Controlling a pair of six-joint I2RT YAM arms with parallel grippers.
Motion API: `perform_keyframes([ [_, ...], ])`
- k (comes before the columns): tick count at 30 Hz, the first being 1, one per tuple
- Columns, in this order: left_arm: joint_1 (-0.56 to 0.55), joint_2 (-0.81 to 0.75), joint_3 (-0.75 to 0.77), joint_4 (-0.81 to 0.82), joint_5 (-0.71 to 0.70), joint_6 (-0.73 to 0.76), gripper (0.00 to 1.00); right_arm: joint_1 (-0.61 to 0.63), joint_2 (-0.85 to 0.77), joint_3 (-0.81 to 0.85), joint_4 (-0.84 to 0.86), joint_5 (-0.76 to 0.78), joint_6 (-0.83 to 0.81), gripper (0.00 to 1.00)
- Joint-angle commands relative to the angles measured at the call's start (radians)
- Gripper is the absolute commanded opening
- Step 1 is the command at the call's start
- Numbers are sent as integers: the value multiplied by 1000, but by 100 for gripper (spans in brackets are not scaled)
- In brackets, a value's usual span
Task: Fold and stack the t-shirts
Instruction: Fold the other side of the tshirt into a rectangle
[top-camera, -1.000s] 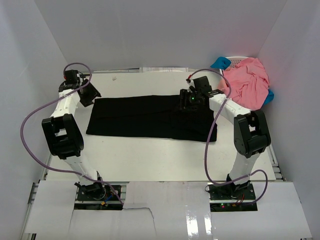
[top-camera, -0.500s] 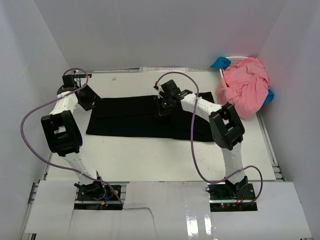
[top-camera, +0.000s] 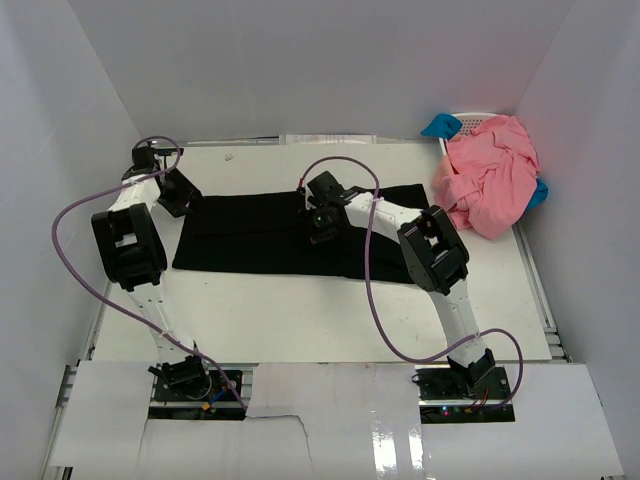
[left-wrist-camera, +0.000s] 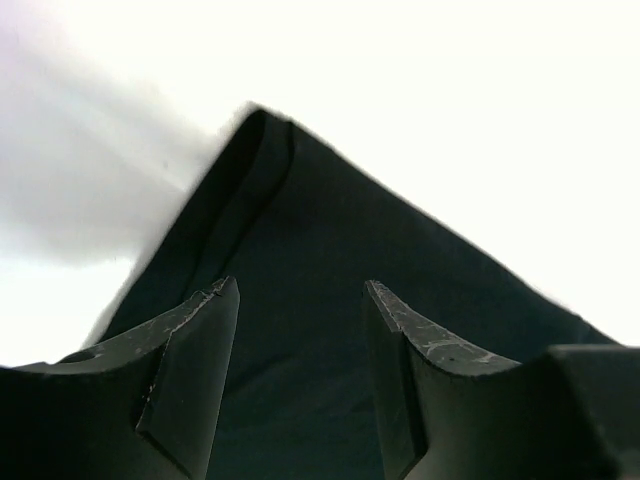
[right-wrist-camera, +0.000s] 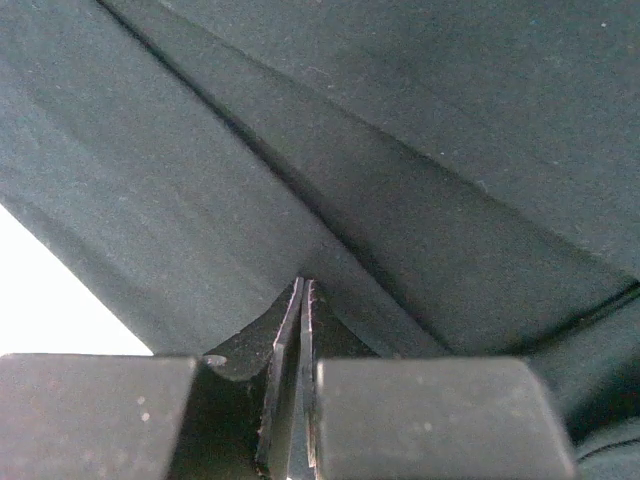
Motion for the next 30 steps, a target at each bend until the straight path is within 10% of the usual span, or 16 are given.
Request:
perform_keyframes([
  [1,7,12,66,4,-22,11,63,6,12,23,-21,33,-21,8],
  [30,5,98,141,-16,-64,36,50,10,21,-17,-21,53,-24,8],
])
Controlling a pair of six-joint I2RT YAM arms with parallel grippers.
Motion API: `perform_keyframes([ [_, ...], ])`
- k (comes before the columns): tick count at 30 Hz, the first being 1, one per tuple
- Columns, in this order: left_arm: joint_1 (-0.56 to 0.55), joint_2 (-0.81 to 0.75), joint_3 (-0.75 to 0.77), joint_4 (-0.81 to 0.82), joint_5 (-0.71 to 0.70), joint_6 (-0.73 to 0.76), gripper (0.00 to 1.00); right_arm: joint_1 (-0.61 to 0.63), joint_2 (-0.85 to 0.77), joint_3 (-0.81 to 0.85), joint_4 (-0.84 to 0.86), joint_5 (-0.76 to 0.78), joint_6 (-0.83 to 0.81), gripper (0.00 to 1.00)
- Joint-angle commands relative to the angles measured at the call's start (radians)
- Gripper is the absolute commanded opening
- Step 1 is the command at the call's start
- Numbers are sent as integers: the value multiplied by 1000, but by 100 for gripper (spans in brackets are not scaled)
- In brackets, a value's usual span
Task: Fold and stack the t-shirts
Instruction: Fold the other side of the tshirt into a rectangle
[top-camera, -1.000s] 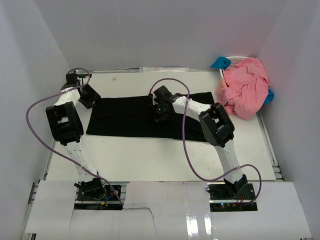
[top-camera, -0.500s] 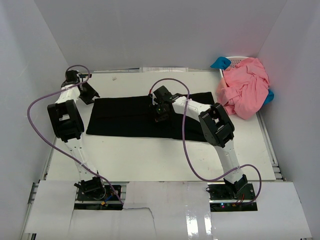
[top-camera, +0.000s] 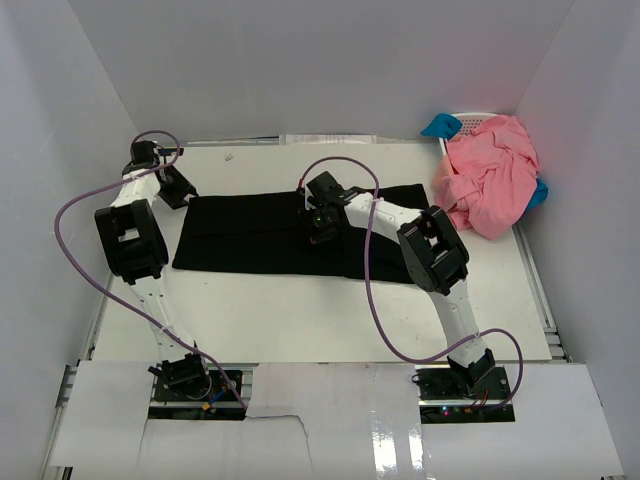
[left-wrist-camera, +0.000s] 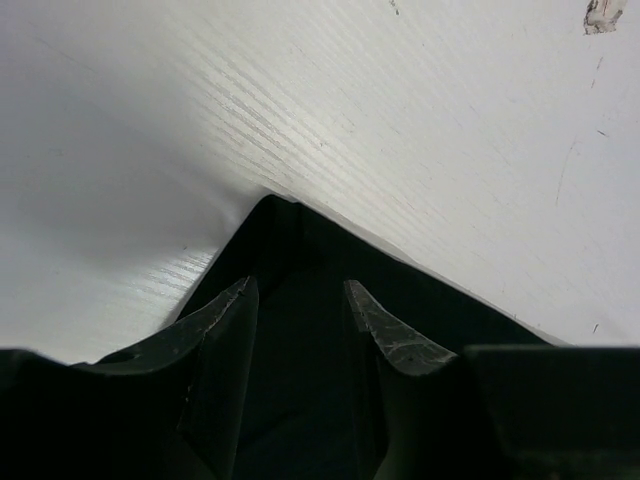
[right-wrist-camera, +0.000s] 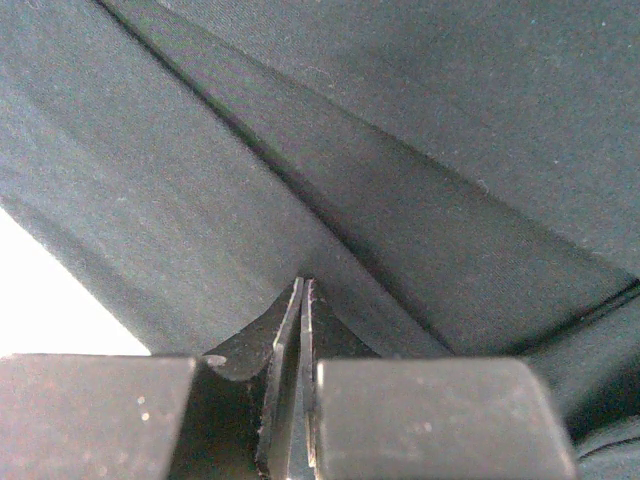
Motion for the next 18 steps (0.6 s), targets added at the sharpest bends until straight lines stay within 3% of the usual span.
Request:
perform_keyframes([
  [1,5,1,0,-6,-5,9,50,7,21,-16,-23,42,-23,8],
  [14,5,90,64,-16,32,17,36,7,18,-22,-23,49,-22,8],
  [18,5,107,89,-22,33,12,16,7,21,-23,-23,47,-20,8],
])
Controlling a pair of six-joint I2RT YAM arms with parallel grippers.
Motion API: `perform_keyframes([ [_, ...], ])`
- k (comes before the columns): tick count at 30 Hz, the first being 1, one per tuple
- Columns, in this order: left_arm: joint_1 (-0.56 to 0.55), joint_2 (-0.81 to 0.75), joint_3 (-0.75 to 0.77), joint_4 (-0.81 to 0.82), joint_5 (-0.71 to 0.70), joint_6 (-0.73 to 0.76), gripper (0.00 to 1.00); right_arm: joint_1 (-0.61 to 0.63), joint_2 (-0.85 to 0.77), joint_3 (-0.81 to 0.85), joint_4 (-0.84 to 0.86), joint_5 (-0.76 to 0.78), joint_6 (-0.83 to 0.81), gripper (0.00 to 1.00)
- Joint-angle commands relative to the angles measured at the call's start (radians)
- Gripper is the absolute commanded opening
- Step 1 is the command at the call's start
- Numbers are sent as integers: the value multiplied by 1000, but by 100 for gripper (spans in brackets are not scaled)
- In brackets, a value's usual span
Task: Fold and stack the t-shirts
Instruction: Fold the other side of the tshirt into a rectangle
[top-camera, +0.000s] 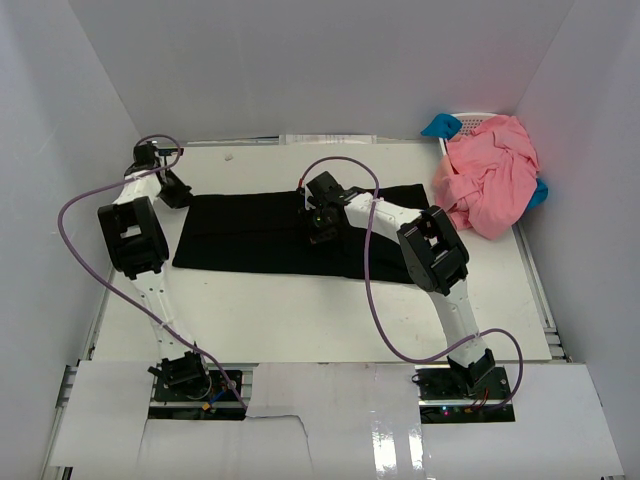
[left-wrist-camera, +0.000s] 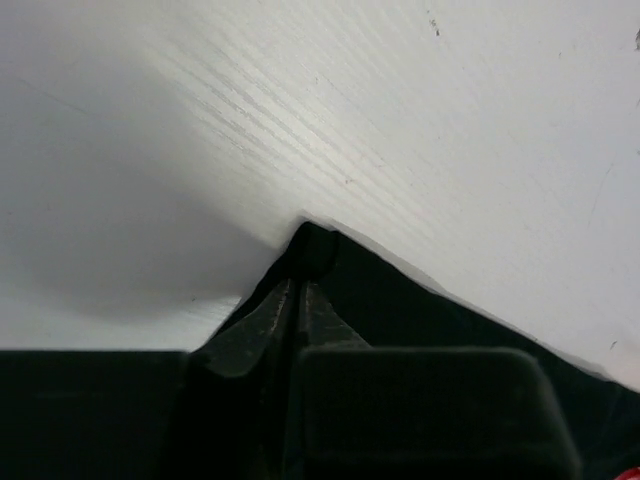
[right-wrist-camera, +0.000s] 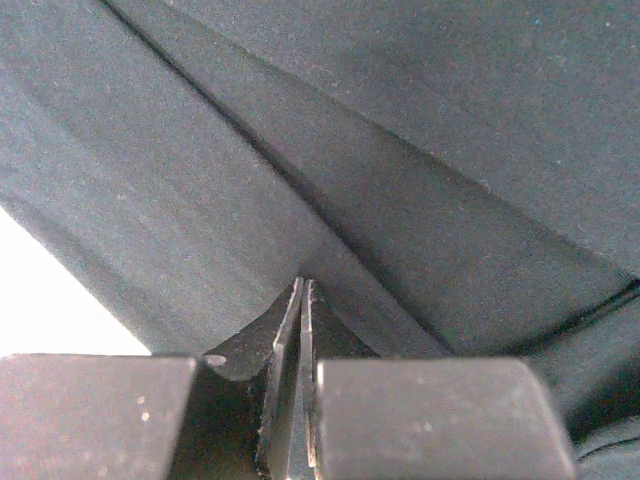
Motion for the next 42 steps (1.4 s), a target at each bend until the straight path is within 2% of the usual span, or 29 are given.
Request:
perform_keyframes([
  [1,-1,16,41,-19,3,0,10,7,23,-25,-24,42,-21,8],
  [5,-1,13,71,-19,1,-14,7,7,23,-37,-24,42,-21,8],
  [15,0,71,304,-94,8,-31,6,7,15,-76,-22,50,-18,8],
  [20,5,100,329,-97,3,-32,8,7,6,-86,-22,50,-21,8],
  [22,6,108,343,-97,7,-35,16,7,3,-89,-24,50,-21,8],
  [23,6,118,349,-100,12,-34,21,7,-2,-89,-22,50,-22,13],
  [24,6,122,357,-102,15,-32,42,7,-3,-91,-22,51,-24,19],
  [25,8,123,367,-105,11,-37,53,7,-8,-94,-22,54,-24,29],
  [27,9,114,372,-110,4,-37,69,7,-14,-97,-22,59,-24,36],
  [32,12,63,397,-119,-20,-21,72,7,-57,-123,-11,60,-18,37],
  [36,11,7,384,-126,44,-14,71,7,-144,-174,4,73,2,37],
  [42,-66,-104,253,-123,93,51,70,5,-348,-319,7,139,27,36],
])
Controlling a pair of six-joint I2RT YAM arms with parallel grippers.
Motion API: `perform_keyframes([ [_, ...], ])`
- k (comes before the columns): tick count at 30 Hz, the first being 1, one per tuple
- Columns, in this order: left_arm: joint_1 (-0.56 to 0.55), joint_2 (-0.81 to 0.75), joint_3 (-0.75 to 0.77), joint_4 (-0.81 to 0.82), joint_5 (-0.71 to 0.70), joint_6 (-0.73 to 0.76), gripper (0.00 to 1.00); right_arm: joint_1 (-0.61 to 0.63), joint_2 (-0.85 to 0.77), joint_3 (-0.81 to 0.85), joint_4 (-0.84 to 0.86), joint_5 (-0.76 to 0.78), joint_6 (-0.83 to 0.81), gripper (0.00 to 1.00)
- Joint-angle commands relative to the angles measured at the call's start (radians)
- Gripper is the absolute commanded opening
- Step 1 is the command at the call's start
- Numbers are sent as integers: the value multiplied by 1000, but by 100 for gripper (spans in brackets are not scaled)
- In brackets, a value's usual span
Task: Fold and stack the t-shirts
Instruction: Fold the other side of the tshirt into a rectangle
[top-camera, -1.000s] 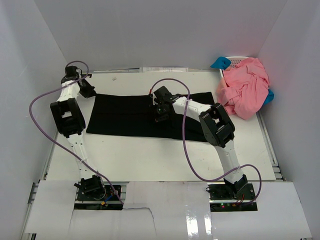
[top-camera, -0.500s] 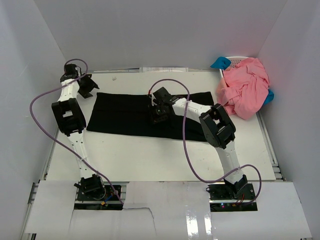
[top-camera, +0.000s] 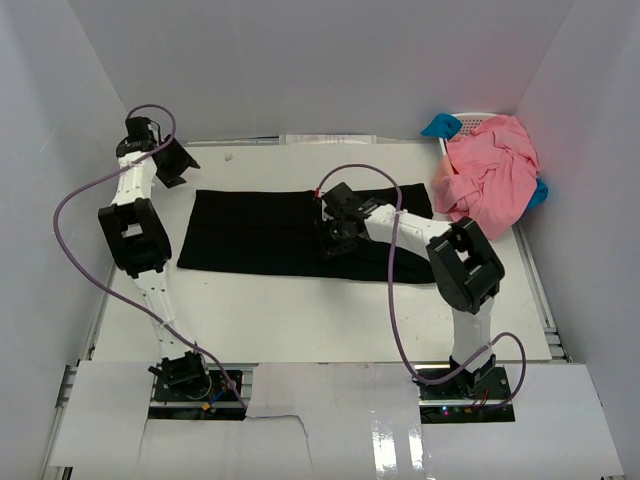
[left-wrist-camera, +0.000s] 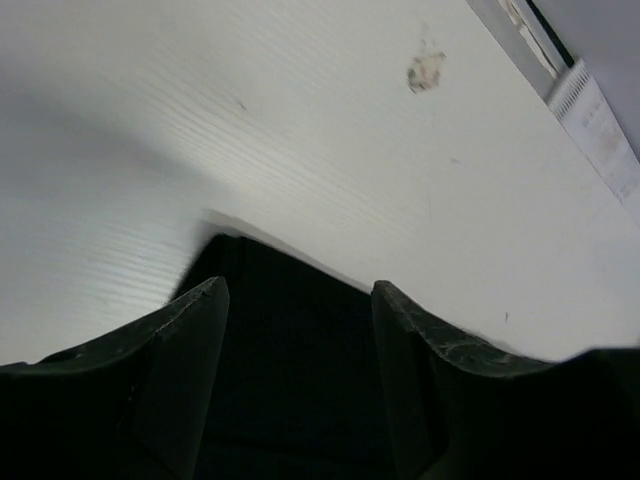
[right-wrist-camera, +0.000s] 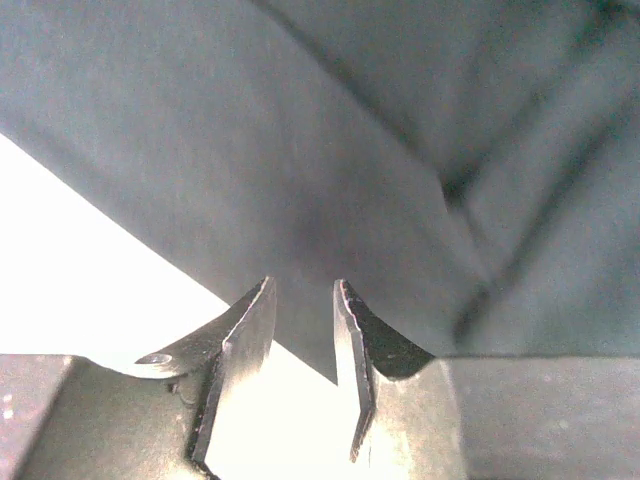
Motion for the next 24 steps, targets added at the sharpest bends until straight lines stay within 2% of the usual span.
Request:
perform_keyframes([
  [1,-77,-150,-58,17,62,53,70,-5,-155,-57,-19,51,20,36],
  [4,-134,-155,-79,31,103,82,70,-6,-238,-132,-23,73,38,36],
  [8,-192,-83,-45,20,148,121,70,-41,-313,-220,-51,184,80,36],
  [12,-215,-33,-9,3,145,132,68,-107,-362,-292,-62,235,97,31],
  [24,-221,-14,-86,-14,20,152,67,-216,-309,-314,-97,258,75,28],
])
